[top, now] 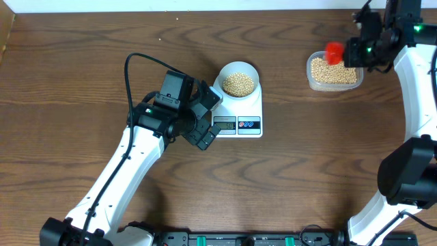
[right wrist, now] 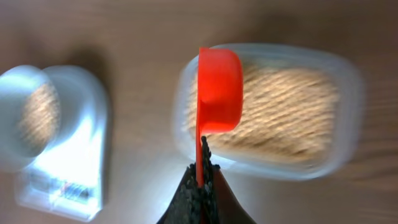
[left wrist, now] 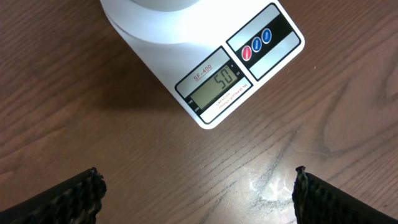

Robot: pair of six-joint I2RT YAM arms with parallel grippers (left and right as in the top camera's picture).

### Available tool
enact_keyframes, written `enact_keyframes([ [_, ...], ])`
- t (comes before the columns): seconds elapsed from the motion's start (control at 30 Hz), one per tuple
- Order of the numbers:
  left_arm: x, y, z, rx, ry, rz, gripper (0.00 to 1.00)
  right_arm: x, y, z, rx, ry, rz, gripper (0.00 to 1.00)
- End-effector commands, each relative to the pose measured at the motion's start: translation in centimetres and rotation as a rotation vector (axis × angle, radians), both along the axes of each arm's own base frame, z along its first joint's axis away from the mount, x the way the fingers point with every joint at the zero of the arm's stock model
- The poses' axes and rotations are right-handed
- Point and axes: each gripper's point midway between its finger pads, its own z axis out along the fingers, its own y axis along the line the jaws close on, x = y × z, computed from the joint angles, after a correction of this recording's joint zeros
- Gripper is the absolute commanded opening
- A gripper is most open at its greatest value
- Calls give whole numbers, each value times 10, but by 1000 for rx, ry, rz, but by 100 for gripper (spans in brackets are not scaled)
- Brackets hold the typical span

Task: Scoop item into bowl and weigh 50g on scale
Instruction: 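Move the scoop back right over the soybean tub, right gripper, then lower the scoop onto the table right of the scale and release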

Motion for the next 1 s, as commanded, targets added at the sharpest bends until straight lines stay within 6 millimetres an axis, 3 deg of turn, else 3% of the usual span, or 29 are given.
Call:
enact_keyframes([
  [0.0,4,-4,14,-22,-31,-15,98,-24,34,30,174,-23,159,1],
  [0.1,4,-4,14,-22,-31,-15,98,-70,48,25,248,97,305,1],
  [0.23,4,-4,14,-22,-31,-15,98,-107,59,17,328,217,371,1],
  [0.53,4,-4,14,-22,-31,-15,98,-147,59,-44,399,440,279,1],
  [0.67,4,-4,14,-22,-31,-15,98,-151,42,-71,398,490,154,1],
  [0.83,4,-4,14,-22,-31,-15,98,-151,15,-89,304,533,30,3],
  [0.87,4,-4,14,-22,-31,-15,98,-153,9,-93,271,548,11,18],
  [0.9,4,-4,14,-22,-31,-15,98,-154,4,-96,237,564,-7,45],
  [0.93,4,-4,14,-22,-31,-15,98,-156,0,-98,208,577,-21,59],
  [0.97,4,-4,14,-22,-31,-15,98,-158,-4,-101,179,588,-30,62],
])
